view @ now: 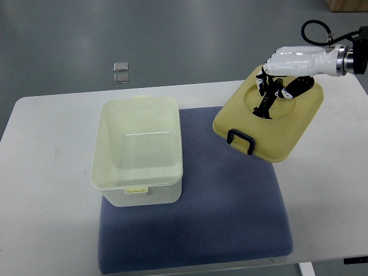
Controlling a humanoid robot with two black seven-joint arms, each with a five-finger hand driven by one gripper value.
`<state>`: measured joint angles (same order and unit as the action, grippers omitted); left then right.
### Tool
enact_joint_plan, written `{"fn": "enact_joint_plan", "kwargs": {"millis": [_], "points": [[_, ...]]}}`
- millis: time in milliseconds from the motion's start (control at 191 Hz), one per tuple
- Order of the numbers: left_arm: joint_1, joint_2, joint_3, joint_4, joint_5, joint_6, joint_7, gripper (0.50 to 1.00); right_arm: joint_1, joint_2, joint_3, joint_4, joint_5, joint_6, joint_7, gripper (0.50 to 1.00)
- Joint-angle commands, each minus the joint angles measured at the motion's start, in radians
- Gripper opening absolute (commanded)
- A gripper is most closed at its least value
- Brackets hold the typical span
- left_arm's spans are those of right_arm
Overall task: Open white storage box with right hand
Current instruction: 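Lower the yellow lid onto the cushion beside the box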
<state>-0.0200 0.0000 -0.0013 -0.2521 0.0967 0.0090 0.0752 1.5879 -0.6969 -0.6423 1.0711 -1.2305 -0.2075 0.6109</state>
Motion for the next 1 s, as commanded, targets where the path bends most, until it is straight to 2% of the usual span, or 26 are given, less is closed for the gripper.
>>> {"fn": "enact_joint_plan", "kwargs": {"millis": [0,214,502,758,763,768,774,779,784,789,794,800,805,810,815,821,836,904,941,993], "points": [[0.0,0.0,0.001,-0.001,0.0,0.0,0.0,1.0,-0.048,-0.003,-0.013,-0.022,-0.001,-0.044,0.0,0.5],[0.0,0.0,0.001,0.001,0.0,0.002,0.0,1.0,-0.111,0.017,-0.003,-0.03,-0.001,-0.089,0.0,0.5],[0.0,0.0,0.001,-0.002,0.0,0.005,0.0,1.0,-0.166,0.128,0.001,-0.036,0.006,-0.15,0.0,0.5],[0.0,0.0,0.001,-0.001,0.0,0.006,0.0,1.0,-0.189,0.171,0.006,-0.036,0.023,-0.185,0.0,0.5],[0.0,0.0,0.001,-0.001,0.0,0.006,0.0,1.0,-0.19,0.172,0.006,-0.036,0.023,-0.187,0.0,0.523],[0.0,0.0,0.001,-0.001,0.0,0.006,0.0,1.0,-0.19,0.172,0.006,-0.036,0.023,-0.187,0.0,0.523],[0.0,0.0,0.001,-0.001,0.0,0.006,0.0,1.0,-0.192,0.174,0.006,-0.036,0.023,-0.187,0.0,0.559],[0.0,0.0,0.001,-0.001,0.0,0.006,0.0,1.0,-0.192,0.174,0.006,-0.036,0.023,-0.187,0.0,0.56],[0.0,0.0,0.0,-0.001,0.0,0.006,0.0,1.0,-0.195,0.174,0.006,-0.036,0.023,-0.187,0.0,0.598],[0.0,0.0,0.0,-0.001,0.0,0.006,0.0,1.0,-0.195,0.174,0.006,-0.036,0.023,-0.187,0.0,0.599],[0.0,0.0,0.0,-0.001,0.0,0.008,0.0,1.0,-0.197,0.175,0.006,-0.036,0.025,-0.188,0.0,0.635],[0.0,0.0,0.0,-0.001,0.0,0.008,0.0,1.0,-0.197,0.175,0.006,-0.036,0.025,-0.188,0.0,0.635],[0.0,0.0,0.0,-0.001,0.0,0.008,0.0,1.0,-0.2,0.175,0.006,-0.036,0.025,-0.187,0.0,0.666],[0.0,0.0,0.0,-0.001,0.0,0.008,0.0,1.0,-0.2,0.175,0.006,-0.036,0.025,-0.187,0.0,0.666],[0.0,0.0,0.001,-0.001,0.0,0.006,0.0,1.0,-0.201,0.175,0.006,-0.036,0.026,-0.188,0.0,0.696],[0.0,0.0,0.001,-0.001,0.0,0.006,0.0,1.0,-0.201,0.175,0.006,-0.036,0.026,-0.188,0.0,0.697],[0.0,0.0,0.001,-0.001,0.0,0.008,0.0,1.0,-0.206,0.177,0.006,-0.036,0.028,-0.187,0.0,0.739],[0.0,0.0,0.001,-0.001,0.0,0.008,0.0,1.0,-0.215,0.181,0.007,-0.036,0.032,-0.188,0.0,0.799],[0.0,0.0,0.001,0.001,0.0,0.008,0.0,1.0,-0.216,0.183,0.007,-0.036,0.032,-0.188,0.0,0.858],[0.0,0.0,0.001,-0.001,0.0,0.008,0.0,1.0,-0.218,0.18,0.007,-0.036,0.032,-0.188,0.0,0.913]]}}
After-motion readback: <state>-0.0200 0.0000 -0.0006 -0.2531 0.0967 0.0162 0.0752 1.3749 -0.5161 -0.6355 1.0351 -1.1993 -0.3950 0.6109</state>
